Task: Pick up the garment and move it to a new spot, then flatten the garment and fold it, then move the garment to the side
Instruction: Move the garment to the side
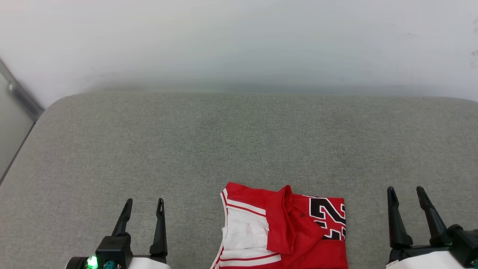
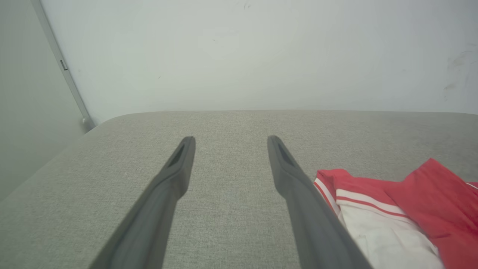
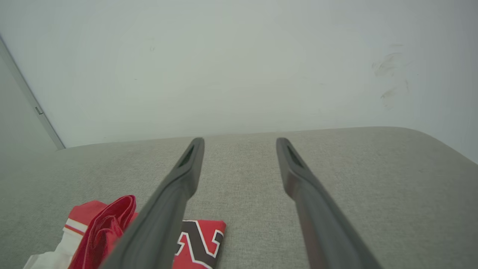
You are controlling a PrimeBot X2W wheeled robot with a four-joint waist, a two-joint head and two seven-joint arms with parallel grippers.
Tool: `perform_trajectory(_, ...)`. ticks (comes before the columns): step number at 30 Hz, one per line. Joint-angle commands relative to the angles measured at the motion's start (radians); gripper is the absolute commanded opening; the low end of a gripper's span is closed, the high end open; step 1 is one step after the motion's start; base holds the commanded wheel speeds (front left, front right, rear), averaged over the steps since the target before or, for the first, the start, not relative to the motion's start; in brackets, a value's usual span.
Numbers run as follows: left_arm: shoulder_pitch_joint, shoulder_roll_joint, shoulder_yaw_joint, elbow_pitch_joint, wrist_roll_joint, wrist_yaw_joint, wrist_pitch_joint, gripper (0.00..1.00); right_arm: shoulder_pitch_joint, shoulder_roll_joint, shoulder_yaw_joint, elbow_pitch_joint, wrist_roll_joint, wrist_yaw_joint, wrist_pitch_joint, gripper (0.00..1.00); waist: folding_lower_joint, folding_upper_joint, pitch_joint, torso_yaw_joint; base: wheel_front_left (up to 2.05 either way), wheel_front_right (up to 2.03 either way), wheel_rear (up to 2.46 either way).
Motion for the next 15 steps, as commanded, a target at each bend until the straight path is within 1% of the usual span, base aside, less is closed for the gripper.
perform_trajectory(1, 0.006, -0.001, 0.003, -0.002, 0.004, -0.001, -0.004, 1.00, 0.011, 0.008, -0.006, -0.009, -0.005, 0.000, -0.002, 1.00, 0.0001, 0.0000, -0.001, -0.001, 0.00, 0.00, 0.00)
perform_trajectory(5, 0.006, -0.001, -0.001, -0.003, 0.004, 0.001, -0.004, 1.00, -0.024, 0.009, -0.019, -0.029, -0.017, 0.000, -0.002, 1.00, 0.0001, 0.0000, -0.001, -0.002, 0.00, 0.00, 0.00)
perform_trajectory(7, 0.002, -0.001, -0.002, -0.001, 0.003, 0.000, -0.004, 1.00, -0.056, -0.007, -0.040, -0.047, -0.019, 0.000, -0.002, 1.00, 0.0001, 0.0000, 0.002, -0.001, 0.00, 0.00, 0.00)
perform_trajectory(10, -0.005, -0.001, -0.004, 0.000, 0.000, 0.001, -0.004, 1.00, -0.122, -0.049, -0.056, -0.068, -0.020, 0.000, -0.002, 1.00, 0.0001, 0.0000, 0.007, -0.001, 0.00, 0.00, 0.00)
perform_trajectory(12, -0.008, -0.001, -0.004, 0.000, -0.001, 0.000, -0.004, 1.00, -0.173, -0.092, -0.056, -0.073, -0.015, 0.000, -0.002, 1.00, 0.0001, 0.0000, 0.011, 0.000, 0.00, 0.00, 0.00)
perform_trajectory(13, -0.009, -0.001, -0.004, 0.001, -0.002, 0.000, -0.004, 1.00, -0.203, -0.115, -0.053, -0.071, -0.009, 0.000, 0.006, 1.00, 0.0001, 0.0000, 0.012, 0.001, 0.00, 0.00, 0.00)
perform_trajectory(15, -0.013, -0.001, -0.006, 0.001, -0.003, -0.001, -0.004, 1.00, -0.262, -0.165, -0.026, -0.065, 0.012, 0.000, 0.056, 1.00, 0.0001, 0.0000, 0.017, 0.003, 0.00, 0.00, 0.00)
